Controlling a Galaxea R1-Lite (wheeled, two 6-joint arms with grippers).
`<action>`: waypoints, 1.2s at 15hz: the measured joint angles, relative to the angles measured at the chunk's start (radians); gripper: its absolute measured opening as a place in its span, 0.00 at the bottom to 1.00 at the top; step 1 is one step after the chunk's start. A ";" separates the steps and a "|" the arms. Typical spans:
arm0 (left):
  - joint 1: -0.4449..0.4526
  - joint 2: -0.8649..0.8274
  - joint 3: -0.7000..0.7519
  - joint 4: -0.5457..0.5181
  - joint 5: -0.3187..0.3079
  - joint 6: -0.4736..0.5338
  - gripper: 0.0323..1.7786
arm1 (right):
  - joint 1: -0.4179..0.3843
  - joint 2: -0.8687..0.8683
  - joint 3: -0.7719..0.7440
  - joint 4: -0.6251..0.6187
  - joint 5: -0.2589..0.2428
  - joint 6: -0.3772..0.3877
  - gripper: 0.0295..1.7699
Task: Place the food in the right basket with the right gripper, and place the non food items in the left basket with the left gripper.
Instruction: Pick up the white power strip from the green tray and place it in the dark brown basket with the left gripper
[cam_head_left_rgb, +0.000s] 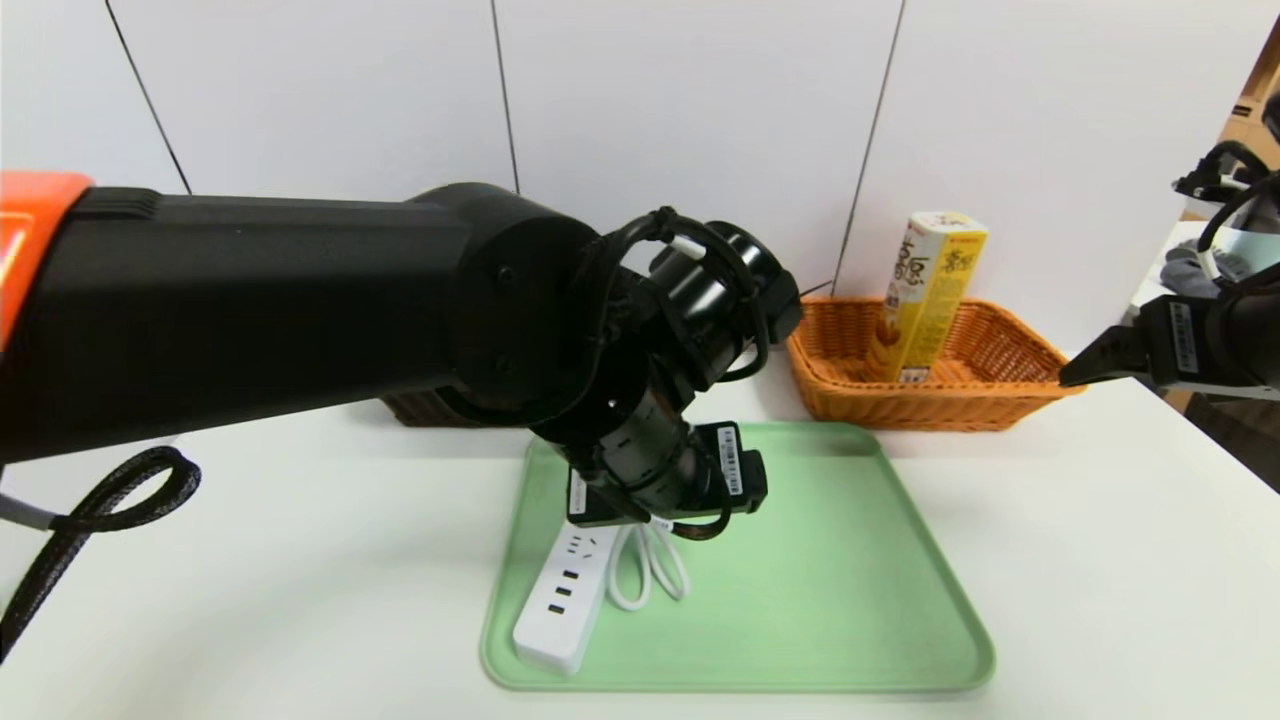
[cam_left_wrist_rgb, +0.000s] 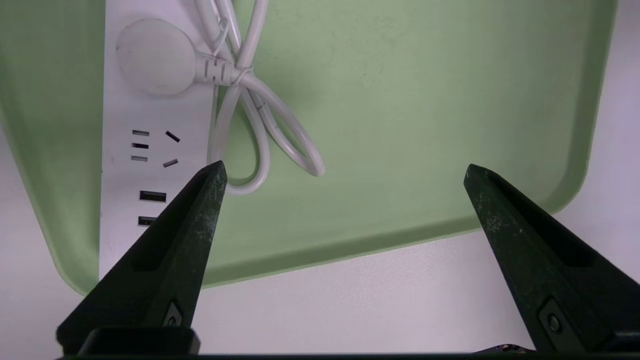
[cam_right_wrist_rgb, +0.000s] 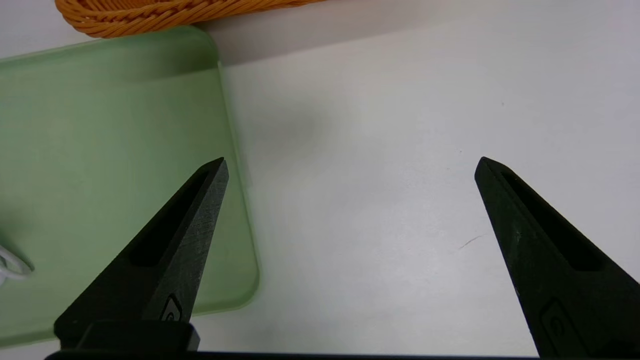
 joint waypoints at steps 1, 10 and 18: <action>0.000 0.008 0.000 0.000 0.000 -0.001 0.95 | -0.004 0.002 0.000 0.000 0.000 0.000 0.96; 0.000 0.042 -0.010 0.006 -0.002 0.002 0.95 | -0.033 0.018 0.019 -0.077 0.003 -0.006 0.96; 0.001 0.073 -0.020 0.005 -0.004 -0.039 0.95 | -0.054 0.033 0.019 -0.088 0.003 -0.010 0.96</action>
